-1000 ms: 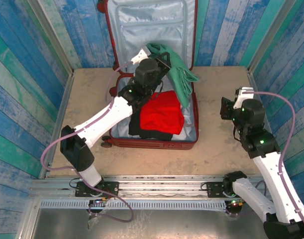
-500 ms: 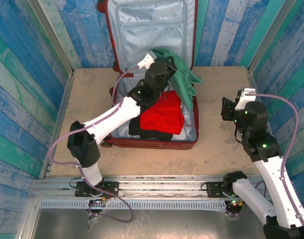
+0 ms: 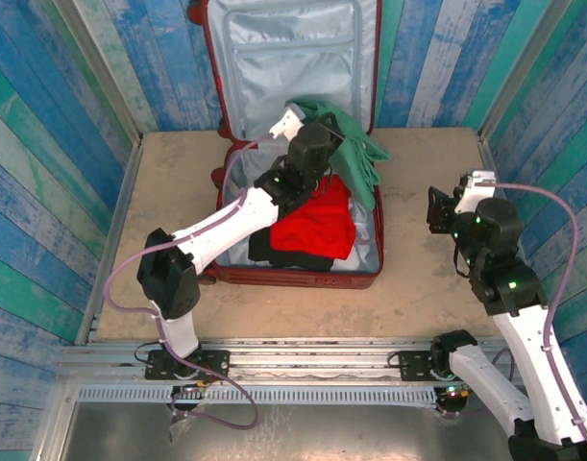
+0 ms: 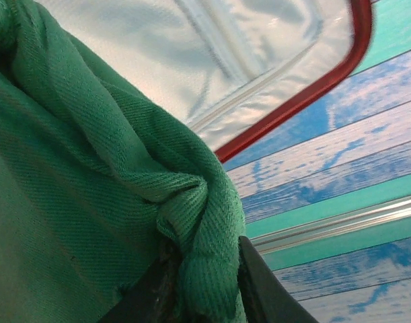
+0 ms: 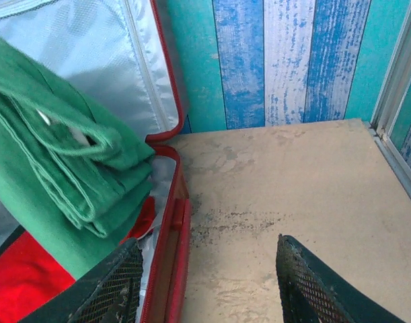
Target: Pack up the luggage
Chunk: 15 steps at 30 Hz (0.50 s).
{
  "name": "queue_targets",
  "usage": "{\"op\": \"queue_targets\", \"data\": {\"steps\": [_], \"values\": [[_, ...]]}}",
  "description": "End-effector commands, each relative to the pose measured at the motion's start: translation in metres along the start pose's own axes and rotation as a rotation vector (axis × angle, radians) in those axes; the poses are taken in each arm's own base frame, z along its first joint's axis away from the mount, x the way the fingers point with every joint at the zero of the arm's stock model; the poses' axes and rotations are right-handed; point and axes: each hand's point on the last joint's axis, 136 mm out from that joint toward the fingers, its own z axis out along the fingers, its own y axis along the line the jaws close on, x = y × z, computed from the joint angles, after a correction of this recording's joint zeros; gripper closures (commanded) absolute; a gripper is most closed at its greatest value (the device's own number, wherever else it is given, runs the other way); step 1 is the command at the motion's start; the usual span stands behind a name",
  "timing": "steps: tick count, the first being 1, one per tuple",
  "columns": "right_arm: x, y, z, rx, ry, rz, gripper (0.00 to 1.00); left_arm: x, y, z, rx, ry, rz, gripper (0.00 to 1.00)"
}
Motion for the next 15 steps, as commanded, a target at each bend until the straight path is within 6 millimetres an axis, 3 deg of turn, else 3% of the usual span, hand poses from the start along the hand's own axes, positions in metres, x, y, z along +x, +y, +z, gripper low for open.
{"op": "queue_targets", "data": {"steps": [1, 6, 9, 13, 15], "values": [[0.001, 0.003, 0.000, -0.024, -0.006, 0.011, 0.45, -0.007, 0.016, -0.013, -0.021, -0.037, -0.028, 1.00], [0.004, 0.012, 0.003, -0.074, -0.007, 0.062, 0.46, 0.019, 0.077, -0.031, -0.149, 0.066, 0.001, 1.00], [0.006, 0.025, 0.008, -0.147, 0.008, 0.097, 0.46, 0.014, 0.104, -0.048, -0.199, 0.061, 0.014, 1.00], [0.007, 0.036, 0.012, -0.202, 0.043, 0.136, 0.45, -0.015, 0.104, -0.073, -0.229, 0.003, 0.121, 1.00], [0.008, 0.039, 0.015, -0.211, 0.047, 0.157, 0.45, -0.028, 0.102, -0.085, -0.248, -0.010, 0.177, 0.94]]}}
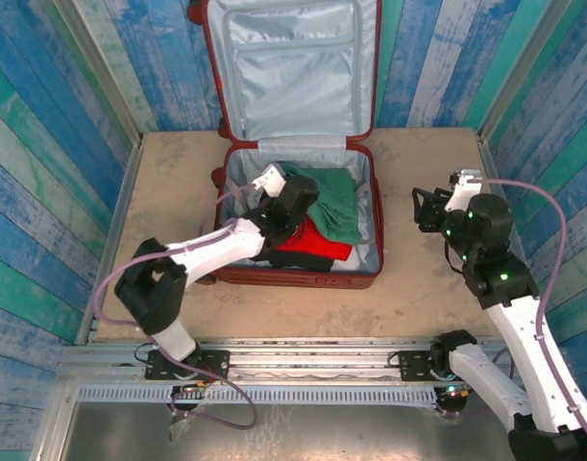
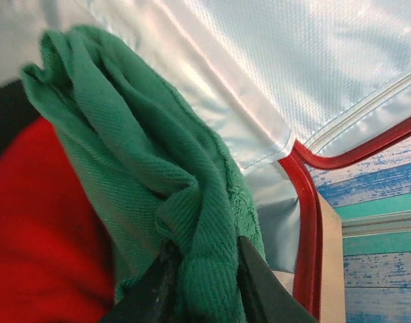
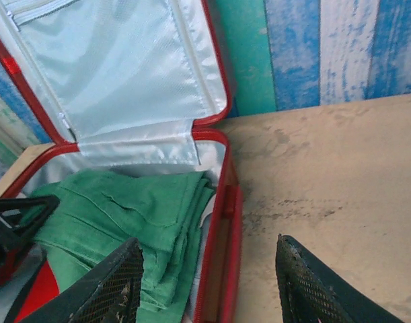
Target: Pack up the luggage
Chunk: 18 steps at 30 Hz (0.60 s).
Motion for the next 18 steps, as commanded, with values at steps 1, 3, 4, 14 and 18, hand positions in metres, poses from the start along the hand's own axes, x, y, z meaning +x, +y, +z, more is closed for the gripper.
{"op": "queue_targets", "data": {"steps": [1, 3, 4, 14, 18], "values": [[-0.006, 0.012, 0.001, -0.067, -0.013, 0.058, 0.45, -0.054, -0.028, -0.050, 0.067, -0.104, 0.010, 0.87], [-0.004, 0.015, 0.005, -0.079, -0.001, 0.074, 0.42, -0.054, -0.015, -0.057, 0.025, -0.089, 0.045, 0.46], [-0.004, 0.017, 0.007, -0.085, 0.005, 0.080, 0.41, -0.054, -0.009, -0.060, 0.009, -0.078, 0.059, 0.35], [0.008, 0.046, 0.032, -0.118, 0.089, 0.051, 0.38, -0.085, 0.031, -0.114, -0.118, -0.077, 0.336, 0.07], [0.016, 0.063, 0.047, -0.141, 0.131, 0.012, 0.40, -0.103, 0.035, -0.128, -0.156, -0.114, 0.550, 0.06]]}}
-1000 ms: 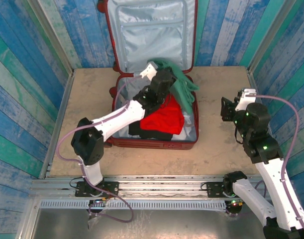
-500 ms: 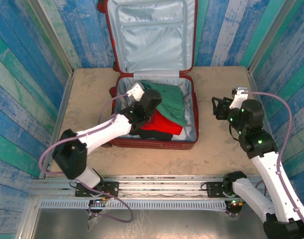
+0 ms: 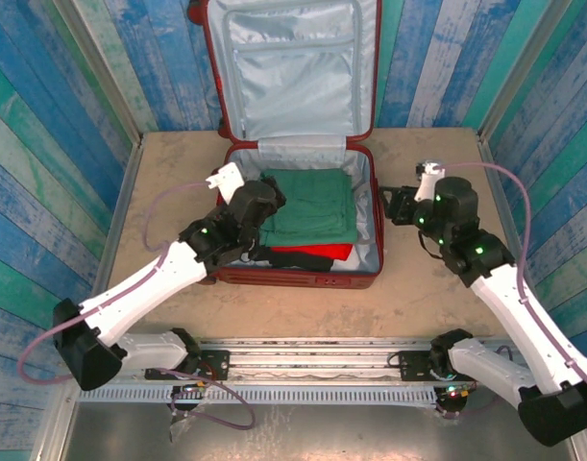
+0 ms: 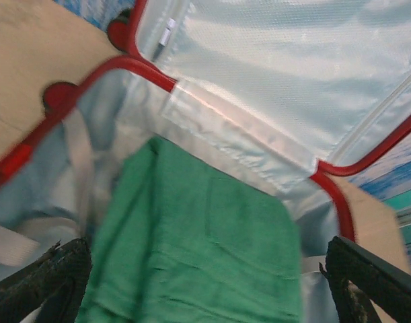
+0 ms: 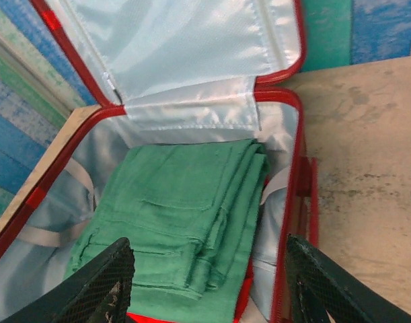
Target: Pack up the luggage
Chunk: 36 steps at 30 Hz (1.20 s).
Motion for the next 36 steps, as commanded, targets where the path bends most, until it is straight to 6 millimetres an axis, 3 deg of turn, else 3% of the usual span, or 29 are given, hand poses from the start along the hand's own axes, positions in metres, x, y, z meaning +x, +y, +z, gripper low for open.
{"op": "queue_targets", "data": {"steps": [1, 6, 10, 13, 17, 20, 24, 29, 33, 36], "values": [[-0.009, 0.013, 0.011, -0.011, -0.005, -0.031, 0.40, -0.016, 0.014, -0.015, -0.049, -0.027, 0.263, 0.06], [-0.004, 0.024, 0.041, -0.020, 0.061, -0.078, 0.41, -0.015, 0.017, 0.004, -0.037, 0.084, 0.369, 0.06], [-0.019, 0.029, 0.057, -0.013, 0.050, -0.143, 0.34, -0.025, 0.022, 0.032, 0.064, 0.205, 0.331, 0.07], [-0.047, 0.041, 0.067, -0.026, 0.026, -0.261, 0.27, -0.024, 0.033, 0.060, 0.070, 0.269, 0.303, 0.07], [-0.091, 0.064, 0.084, -0.091, -0.034, -0.475, 0.20, -0.019, 0.037, 0.075, 0.043, 0.283, 0.334, 0.07], [-0.132, 0.068, 0.099, -0.138, -0.095, -0.507, 0.18, -0.008, 0.043, 0.085, 0.076, 0.333, 0.326, 0.07], [-0.193, 0.050, 0.120, -0.176, -0.174, -0.433, 0.18, 0.001, 0.057, 0.092, 0.129, 0.418, 0.272, 0.07], [-0.239, 0.014, 0.155, -0.140, -0.239, -0.414, 0.18, 0.001, 0.080, 0.094, 0.060, 0.454, 0.286, 0.07], [-0.255, -0.022, 0.189, -0.116, -0.276, -0.357, 0.19, -0.005, 0.093, 0.095, 0.020, 0.475, 0.299, 0.07], [-0.254, -0.034, 0.214, -0.131, -0.293, -0.331, 0.20, -0.006, 0.100, 0.096, 0.005, 0.488, 0.302, 0.07]]}}
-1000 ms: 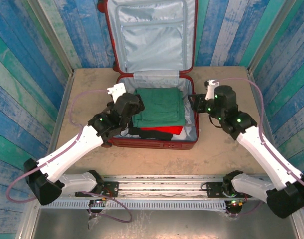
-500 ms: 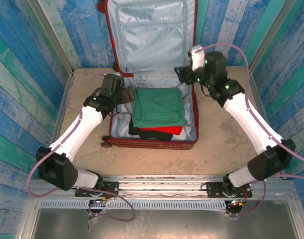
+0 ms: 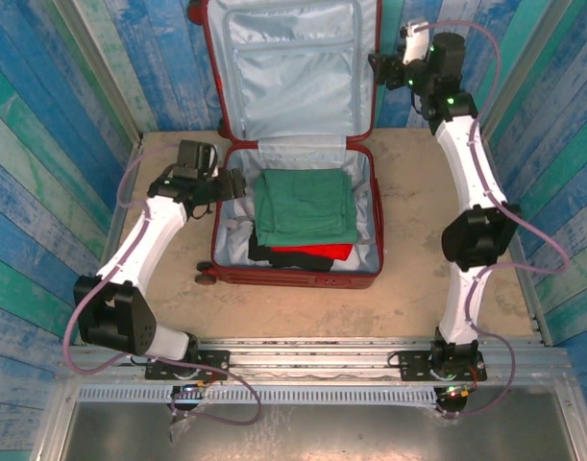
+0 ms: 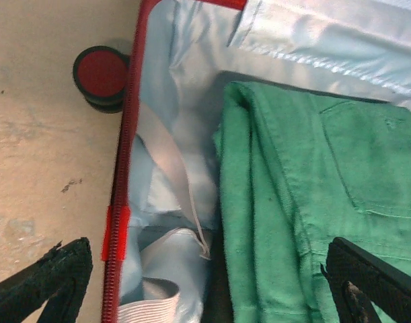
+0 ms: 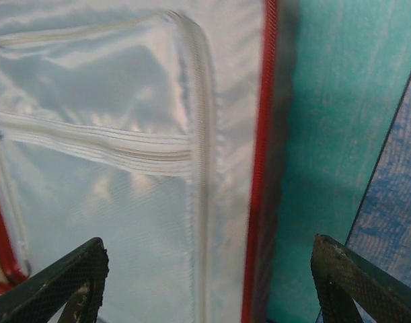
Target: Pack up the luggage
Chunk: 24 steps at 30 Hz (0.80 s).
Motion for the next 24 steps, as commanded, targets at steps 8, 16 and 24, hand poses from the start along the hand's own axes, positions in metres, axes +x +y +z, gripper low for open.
{"op": "queue_targets", "data": {"steps": [8, 16, 24], "values": [[0.037, -0.011, 0.056, -0.083, -0.070, 0.093, 0.25, 0.020, 0.006, 0.018, 0.034, 0.104, 0.018, 0.00], [0.042, -0.016, 0.068, -0.071, -0.116, 0.066, 0.36, 0.057, 0.016, 0.030, 0.008, 0.216, -0.086, 0.18], [0.032, 0.008, 0.079, -0.027, -0.145, -0.106, 0.49, 0.062, 0.026, 0.017, -0.048, 0.199, -0.124, 0.23]]}}
